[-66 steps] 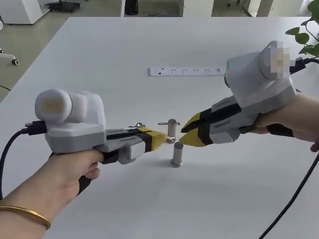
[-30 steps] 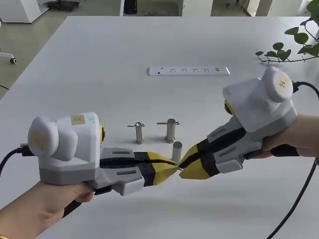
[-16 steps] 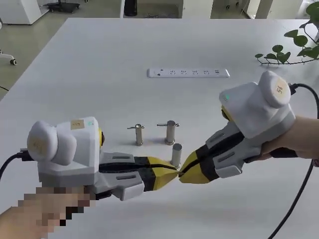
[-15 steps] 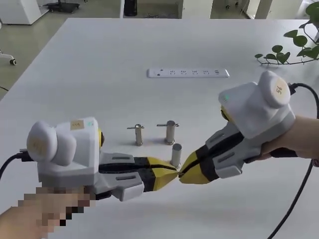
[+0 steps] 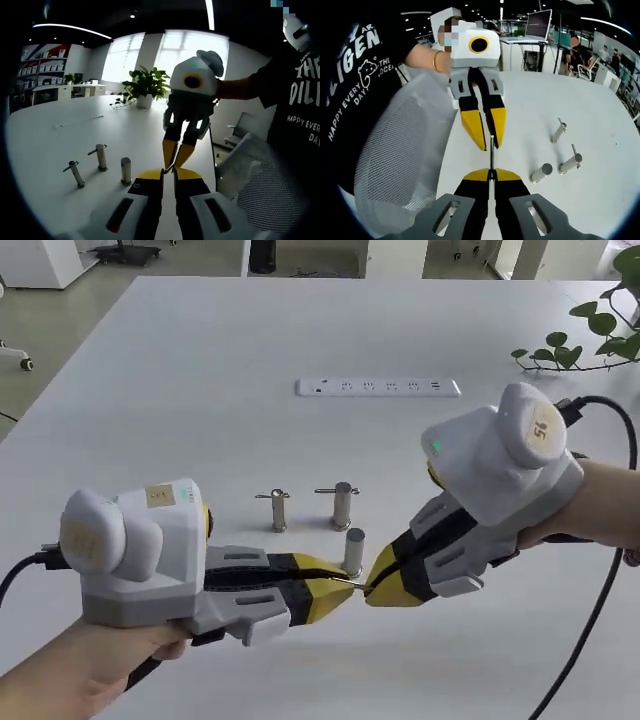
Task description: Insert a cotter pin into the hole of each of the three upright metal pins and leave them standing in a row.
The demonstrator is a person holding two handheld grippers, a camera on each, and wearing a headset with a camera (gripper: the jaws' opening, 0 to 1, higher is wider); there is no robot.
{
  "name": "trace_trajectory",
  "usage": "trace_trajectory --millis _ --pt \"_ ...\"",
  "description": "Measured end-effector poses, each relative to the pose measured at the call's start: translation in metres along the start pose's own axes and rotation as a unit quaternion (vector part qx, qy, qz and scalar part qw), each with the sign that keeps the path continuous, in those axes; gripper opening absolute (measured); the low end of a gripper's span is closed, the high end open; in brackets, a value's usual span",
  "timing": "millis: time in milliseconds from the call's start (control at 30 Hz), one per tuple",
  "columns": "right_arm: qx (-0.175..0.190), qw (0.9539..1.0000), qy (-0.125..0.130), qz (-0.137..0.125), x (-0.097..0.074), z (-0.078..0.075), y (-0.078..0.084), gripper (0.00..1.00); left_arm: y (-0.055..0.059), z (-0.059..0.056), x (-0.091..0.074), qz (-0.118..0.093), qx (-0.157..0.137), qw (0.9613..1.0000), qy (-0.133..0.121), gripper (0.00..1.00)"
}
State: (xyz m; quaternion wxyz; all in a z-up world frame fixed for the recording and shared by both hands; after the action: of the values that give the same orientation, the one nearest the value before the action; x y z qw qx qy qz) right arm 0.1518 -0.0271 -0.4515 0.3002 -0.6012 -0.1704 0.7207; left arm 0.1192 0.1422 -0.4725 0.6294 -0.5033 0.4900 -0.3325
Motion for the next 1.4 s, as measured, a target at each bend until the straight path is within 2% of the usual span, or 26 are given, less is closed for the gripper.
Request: trace_trajectory --millis 33,233,433,533,633,733,1033,1233,1400 --pt "0.000 0.9999 0.013 0.011 -0.001 -0.004 0.002 0.00 0.000 0.001 0.000 0.002 0.000 1.0000 -0.003 0.08" --pt "0.014 0.9986 0.044 0.025 -0.003 -0.019 0.006 0.00 0.006 0.004 -0.002 0.016 0.003 0.9995 -0.028 0.15" --pt "0.018 0.9969 0.066 0.041 -0.003 -0.027 0.011 0.00 0.010 0.009 -0.001 0.024 -0.003 0.9981 -0.057 0.18" --pt "0.012 0.9952 0.080 0.055 -0.004 -0.031 0.013 0.00 0.012 0.012 0.000 0.037 -0.001 0.9968 -0.071 0.19" --pt "0.009 0.9939 0.088 0.066 -0.004 -0.036 0.015 0.00 0.015 0.016 0.001 0.050 0.006 0.9945 -0.091 0.23" --pt "0.003 0.9924 0.095 0.078 -0.005 -0.039 0.017 0.00 0.017 0.018 0.004 0.059 0.013 0.9931 -0.101 0.26" --pt "-0.001 0.9883 0.111 0.105 -0.005 -0.049 0.017 0.00 0.022 0.026 0.016 0.086 0.025 0.9872 -0.132 0.26" --pt "-0.011 0.9853 0.118 0.123 -0.004 -0.055 0.017 0.00 0.023 0.032 0.028 0.097 0.031 0.9838 -0.148 0.26" --pt "-0.011 0.9841 0.119 0.131 -0.003 -0.057 0.017 0.00 0.024 0.035 0.039 0.105 0.036 0.9823 -0.150 0.25"
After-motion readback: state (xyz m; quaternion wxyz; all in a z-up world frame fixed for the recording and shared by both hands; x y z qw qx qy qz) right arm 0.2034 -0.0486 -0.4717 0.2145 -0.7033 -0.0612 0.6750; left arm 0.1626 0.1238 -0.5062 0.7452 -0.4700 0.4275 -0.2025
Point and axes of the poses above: the centre of the closed fingertips' face, and the gripper's own axes: x roughly forward along the fingers, z roughly to its left, y roughly out of its underside, the point moved 10 cm from there along -x, roughly backward along the fingers, and after that the axes turned 15 degrees about x, right-handed, at the moved point
